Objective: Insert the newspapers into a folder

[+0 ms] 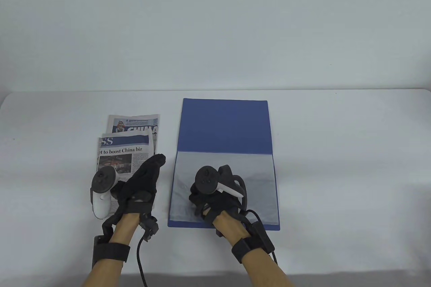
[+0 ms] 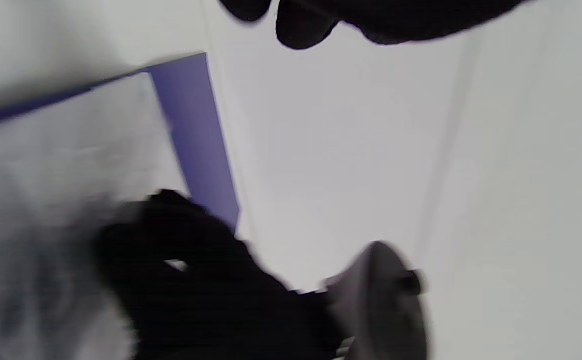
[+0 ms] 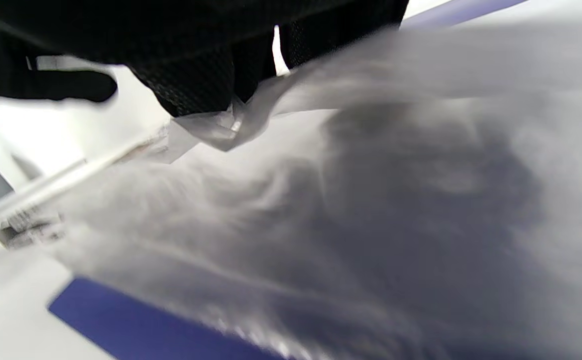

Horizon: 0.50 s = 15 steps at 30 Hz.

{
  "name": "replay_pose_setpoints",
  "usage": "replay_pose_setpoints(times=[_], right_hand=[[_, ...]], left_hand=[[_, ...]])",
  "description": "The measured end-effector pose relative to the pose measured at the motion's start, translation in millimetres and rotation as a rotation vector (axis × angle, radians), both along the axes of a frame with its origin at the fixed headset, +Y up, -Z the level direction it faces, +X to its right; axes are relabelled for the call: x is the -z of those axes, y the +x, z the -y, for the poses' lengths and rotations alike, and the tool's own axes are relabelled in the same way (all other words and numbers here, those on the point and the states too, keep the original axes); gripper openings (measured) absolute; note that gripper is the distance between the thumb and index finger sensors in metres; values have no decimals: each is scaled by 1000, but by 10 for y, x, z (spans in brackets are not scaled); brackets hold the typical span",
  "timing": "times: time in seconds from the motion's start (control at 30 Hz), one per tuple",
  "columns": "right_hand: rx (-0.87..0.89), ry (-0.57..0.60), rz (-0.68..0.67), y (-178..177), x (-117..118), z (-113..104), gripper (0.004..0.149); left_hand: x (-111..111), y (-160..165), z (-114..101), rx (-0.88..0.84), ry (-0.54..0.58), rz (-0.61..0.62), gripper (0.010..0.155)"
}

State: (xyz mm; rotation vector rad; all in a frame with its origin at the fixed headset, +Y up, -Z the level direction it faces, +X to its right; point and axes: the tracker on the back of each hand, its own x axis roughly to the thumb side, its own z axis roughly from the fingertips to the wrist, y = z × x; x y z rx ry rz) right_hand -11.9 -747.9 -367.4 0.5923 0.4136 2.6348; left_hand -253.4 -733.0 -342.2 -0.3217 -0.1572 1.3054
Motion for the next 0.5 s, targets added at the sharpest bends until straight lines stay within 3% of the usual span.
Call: replay_pose_setpoints(times=[0.17, 0.4, 0.5], right_hand=[[132, -16, 54, 139, 39, -92, 37], [206, -60, 52, 217, 83, -29, 37], [227, -65, 49, 210, 86, -39, 37]], left_hand=[[14, 140, 143, 357, -195, 103, 76], [112, 325, 327, 254, -263, 164, 72], [123, 396, 334, 321, -246, 154, 54]])
